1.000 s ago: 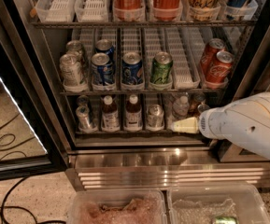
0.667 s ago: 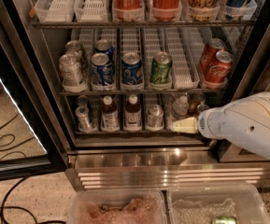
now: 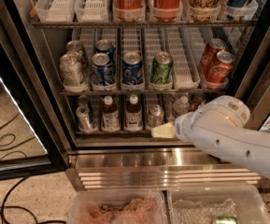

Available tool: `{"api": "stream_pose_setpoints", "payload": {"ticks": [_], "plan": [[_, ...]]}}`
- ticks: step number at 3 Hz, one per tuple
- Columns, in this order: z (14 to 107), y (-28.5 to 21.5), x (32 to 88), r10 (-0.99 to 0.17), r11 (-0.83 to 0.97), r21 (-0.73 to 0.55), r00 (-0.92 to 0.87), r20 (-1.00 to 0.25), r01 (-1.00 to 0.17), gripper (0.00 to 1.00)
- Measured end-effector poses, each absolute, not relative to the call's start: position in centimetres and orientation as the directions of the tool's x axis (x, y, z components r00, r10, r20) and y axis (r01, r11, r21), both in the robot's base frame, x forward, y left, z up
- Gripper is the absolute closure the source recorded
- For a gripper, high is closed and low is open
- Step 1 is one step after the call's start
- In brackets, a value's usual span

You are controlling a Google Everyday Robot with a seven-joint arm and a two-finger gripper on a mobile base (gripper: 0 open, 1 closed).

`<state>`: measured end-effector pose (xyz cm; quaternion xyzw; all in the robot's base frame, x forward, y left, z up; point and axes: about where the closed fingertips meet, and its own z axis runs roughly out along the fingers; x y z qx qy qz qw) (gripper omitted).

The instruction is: Pick 7up can from bottom shelf of fridge

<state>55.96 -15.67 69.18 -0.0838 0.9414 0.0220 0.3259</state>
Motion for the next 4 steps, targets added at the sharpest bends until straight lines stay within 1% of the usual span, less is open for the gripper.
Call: {"api": "stream_pose_setpoints", "payload": {"ticks": [1,3,4], "plan": [[68.53,-12.18,55.49,-0.221,0.971,-0.070,-0.748,-0.626,-0.228,0.00],[69.03,-12.35,56.04,-0.214,0.974,-0.081,-0.731,-0.648,-0.213,0.00],[69.48,-12.49,56.39,-0.184,0.981,-0.078,-0.723,-0.666,-0.178,0.00]]}}
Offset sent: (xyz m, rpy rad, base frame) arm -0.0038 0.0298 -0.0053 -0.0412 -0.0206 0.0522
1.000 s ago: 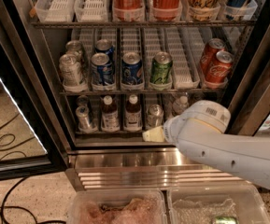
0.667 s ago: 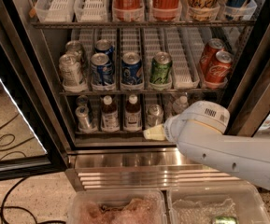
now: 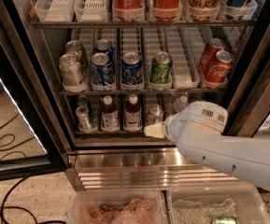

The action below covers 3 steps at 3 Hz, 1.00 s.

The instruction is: Pick 7up can from bottom shelf of fridge

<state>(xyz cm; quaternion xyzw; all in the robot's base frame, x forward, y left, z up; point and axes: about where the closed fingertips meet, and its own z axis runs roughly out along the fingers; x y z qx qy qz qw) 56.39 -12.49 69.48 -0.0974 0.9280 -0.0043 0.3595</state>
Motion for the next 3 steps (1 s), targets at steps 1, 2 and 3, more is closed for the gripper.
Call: {"api": "stream_pose_setpoints", "payload": {"ticks": [1,2,3], "plan": [[69.4,-11.9,56.8,-0.178,0.984,-0.129,-0.709,-0.683,-0.123,0.00],[70.4,-10.3,57.0,-0.233,0.972,-0.193,-0.678,-0.698,-0.135,0.00],[70.4,-10.3,57.0,-0.234,0.971,-0.194,-0.677,-0.697,-0.136,0.00]]}}
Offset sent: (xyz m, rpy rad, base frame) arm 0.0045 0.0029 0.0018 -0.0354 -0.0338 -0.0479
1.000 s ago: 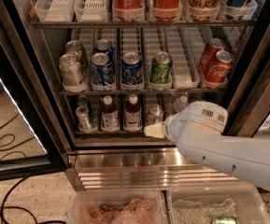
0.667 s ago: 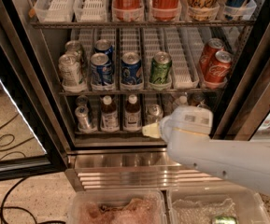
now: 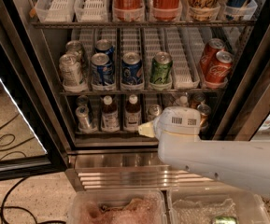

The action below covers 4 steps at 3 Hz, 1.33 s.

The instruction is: Pick 7up can from bottom shelf of fridge

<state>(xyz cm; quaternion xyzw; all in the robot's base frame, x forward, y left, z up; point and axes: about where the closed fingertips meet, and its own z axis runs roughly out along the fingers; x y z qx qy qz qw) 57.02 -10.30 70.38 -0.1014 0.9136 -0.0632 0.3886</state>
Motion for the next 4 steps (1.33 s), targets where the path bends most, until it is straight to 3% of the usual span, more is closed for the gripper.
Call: {"api": "stream_pose_setpoints", "payload": {"ticks": [4], "plan": [[66.7,-8.6,59.2,-0.350,0.933,-0.305,-0.668,-0.657,-0.189,0.00]]}}
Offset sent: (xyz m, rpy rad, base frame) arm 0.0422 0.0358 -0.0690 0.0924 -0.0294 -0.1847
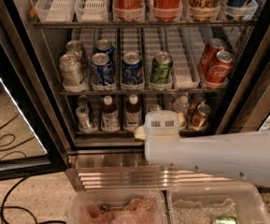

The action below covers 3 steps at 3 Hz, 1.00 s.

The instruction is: Pick 7up can from bottom shelf of fridge

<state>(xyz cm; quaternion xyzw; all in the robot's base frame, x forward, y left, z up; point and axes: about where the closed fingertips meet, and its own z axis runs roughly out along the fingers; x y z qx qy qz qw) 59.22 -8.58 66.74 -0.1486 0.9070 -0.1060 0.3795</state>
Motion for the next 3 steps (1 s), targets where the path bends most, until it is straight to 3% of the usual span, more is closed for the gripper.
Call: {"api": "stream_pose_setpoints", "payload": {"ticks": [2,3], "plan": [[65.4,-9.5,61.6,-0.308,0.932,-0.351,-0.708,-0.635,-0.090,0.00],[65.4,-10.0,61.5,-0.336,0.919,-0.380,-0.709,-0.620,-0.103,0.00]]}}
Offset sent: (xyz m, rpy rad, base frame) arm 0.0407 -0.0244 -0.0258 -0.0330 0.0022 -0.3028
